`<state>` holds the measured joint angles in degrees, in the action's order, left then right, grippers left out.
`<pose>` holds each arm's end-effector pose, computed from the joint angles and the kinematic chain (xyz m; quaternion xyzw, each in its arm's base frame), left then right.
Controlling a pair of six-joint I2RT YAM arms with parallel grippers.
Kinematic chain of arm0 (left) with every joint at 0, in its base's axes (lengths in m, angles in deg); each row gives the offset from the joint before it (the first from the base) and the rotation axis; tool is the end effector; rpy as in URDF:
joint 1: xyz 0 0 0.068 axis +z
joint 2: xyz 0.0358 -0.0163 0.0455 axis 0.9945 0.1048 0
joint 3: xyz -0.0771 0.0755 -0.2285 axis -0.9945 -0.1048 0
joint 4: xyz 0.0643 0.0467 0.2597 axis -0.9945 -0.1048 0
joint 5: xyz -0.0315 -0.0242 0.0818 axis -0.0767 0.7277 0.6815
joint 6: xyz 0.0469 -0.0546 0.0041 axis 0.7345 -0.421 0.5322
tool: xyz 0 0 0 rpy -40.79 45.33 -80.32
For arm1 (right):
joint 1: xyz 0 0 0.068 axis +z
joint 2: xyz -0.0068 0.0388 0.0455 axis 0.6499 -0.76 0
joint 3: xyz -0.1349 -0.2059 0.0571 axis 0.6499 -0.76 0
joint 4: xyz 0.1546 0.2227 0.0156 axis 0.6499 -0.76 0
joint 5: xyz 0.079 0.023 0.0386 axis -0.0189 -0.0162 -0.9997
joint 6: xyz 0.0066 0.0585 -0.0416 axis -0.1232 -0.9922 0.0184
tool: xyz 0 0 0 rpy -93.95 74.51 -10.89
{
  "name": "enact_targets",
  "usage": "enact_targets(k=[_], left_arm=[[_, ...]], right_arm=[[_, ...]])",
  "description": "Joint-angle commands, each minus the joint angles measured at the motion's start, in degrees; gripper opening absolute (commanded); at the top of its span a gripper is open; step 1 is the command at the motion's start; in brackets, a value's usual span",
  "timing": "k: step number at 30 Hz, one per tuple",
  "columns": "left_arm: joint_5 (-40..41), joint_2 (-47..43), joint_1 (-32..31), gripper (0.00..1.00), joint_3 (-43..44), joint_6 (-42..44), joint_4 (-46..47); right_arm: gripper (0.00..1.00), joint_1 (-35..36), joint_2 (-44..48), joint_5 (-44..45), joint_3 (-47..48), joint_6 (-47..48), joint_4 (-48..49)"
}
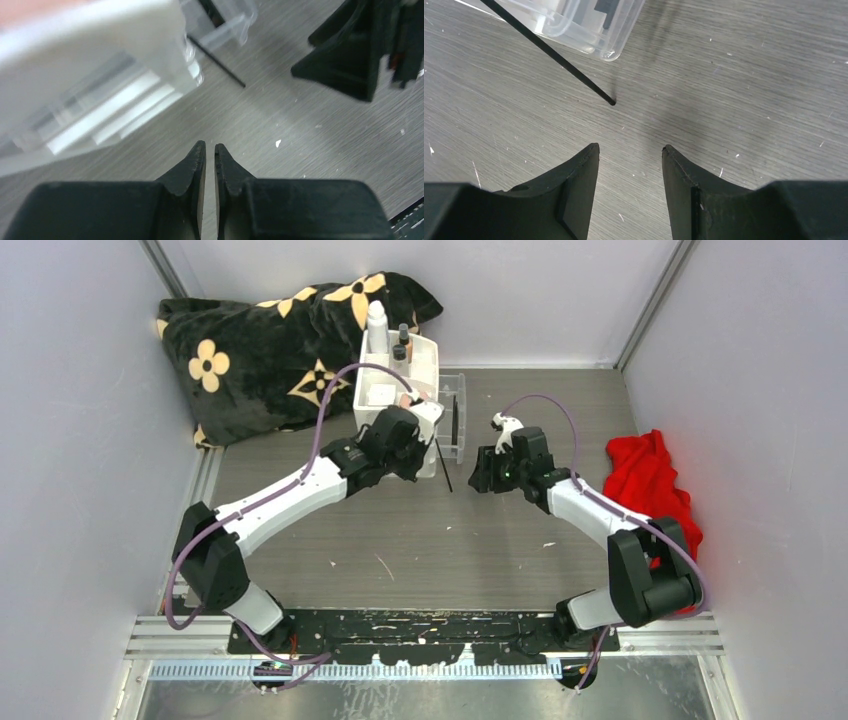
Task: Organize the makeup
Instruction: Pick up the makeup brush from the center of the board.
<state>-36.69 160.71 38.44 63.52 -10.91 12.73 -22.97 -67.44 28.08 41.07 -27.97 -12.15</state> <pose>0.2791 -0.2745 0.2826 0.2684 0.8543 -0.1504 0.4190 0.3054 0.1121 0.1665 -0.0997 0.8951 0.2146 0.3779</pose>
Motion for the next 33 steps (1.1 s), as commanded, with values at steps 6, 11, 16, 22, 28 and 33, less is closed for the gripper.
enact_targets(k=[6, 11, 16, 22, 28, 33], left_arm=[[4.82, -7.2, 0.91, 0.18, -12.5, -4.68, 5.95], [4.88, -8.98, 1.7, 0.18, -16.71, -5.86, 8.6], [4.01, -9.08, 1.82, 0.18, -19.33, -6.55, 10.09], [2.5, -9.55, 1.82, 0.18, -22.4, -7.29, 13.33], [2.3, -8.55, 1.77, 0.25, -23.43, -7.45, 14.61], [1.82, -9.28, 2.51, 0.39, -25.75, -8.12, 16.47]], right_arm=[[0.54, 1.34, 1.0, 2.46, 1.02, 3.13, 5.83], [0.54, 6.31, -1.13, 6.87, 1.69, 4.78, 7.14], [0.51, 10.09, -2.31, 11.75, -1.19, 4.59, 13.74], [0.5, 10.72, -3.75, 13.62, -6.83, 2.8, 24.12], [0.49, 13.7, -8.01, 17.33, -5.07, 4.61, 24.74], [0.49, 15.05, -8.09, 18.26, -5.44, 4.45, 26.61]])
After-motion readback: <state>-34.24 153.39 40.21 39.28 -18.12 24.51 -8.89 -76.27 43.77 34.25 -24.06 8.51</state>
